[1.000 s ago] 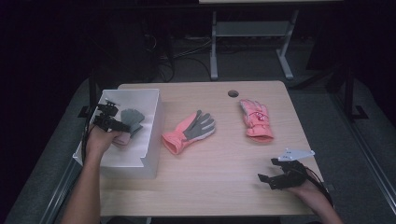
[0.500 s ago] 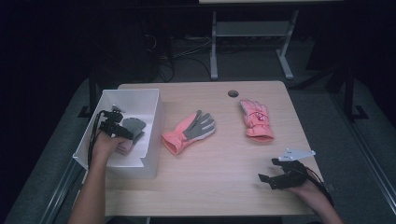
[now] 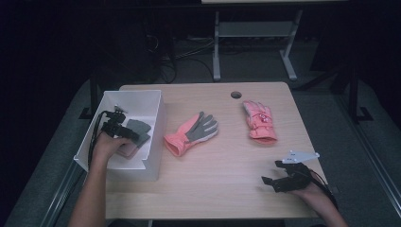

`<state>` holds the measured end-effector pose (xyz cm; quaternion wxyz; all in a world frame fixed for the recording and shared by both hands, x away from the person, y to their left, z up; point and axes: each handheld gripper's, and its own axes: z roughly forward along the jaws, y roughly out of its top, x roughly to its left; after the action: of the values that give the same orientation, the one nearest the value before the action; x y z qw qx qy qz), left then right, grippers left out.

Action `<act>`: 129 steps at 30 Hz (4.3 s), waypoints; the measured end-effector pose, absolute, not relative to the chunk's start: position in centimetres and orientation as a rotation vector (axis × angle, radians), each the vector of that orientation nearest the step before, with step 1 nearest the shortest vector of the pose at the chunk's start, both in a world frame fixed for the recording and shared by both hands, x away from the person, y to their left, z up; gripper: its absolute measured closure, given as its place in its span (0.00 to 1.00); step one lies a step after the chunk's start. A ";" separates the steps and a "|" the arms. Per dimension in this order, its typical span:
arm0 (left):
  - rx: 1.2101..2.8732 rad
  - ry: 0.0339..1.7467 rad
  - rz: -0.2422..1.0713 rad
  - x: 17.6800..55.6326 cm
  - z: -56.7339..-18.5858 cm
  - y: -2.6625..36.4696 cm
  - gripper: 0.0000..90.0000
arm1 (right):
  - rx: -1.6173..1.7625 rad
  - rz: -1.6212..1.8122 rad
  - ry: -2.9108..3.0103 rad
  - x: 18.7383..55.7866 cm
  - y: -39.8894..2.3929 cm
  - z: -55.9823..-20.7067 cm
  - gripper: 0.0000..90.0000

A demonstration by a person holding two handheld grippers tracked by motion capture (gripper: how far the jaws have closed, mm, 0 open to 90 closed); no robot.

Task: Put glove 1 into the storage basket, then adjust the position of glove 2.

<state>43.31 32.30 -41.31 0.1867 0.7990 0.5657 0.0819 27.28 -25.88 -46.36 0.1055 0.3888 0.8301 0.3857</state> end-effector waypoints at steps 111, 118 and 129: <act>2.362 0.978 0.176 41.8 -43.3 8.8 1.00 | 1.104 1.140 2.494 27.5 -25.1 -46.5 0.15; 2.387 0.904 0.075 40.3 -43.2 7.5 1.00 | 1.107 1.137 2.493 27.5 -25.1 -46.6 0.15; 2.400 0.780 -0.052 36.9 -43.3 4.1 1.00 | 1.097 1.136 2.494 27.5 -25.0 -46.5 0.15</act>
<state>36.86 4.13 -43.31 0.3038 0.9058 0.2946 -0.0198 27.46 -25.03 -46.48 0.0944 0.3701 0.8410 0.3832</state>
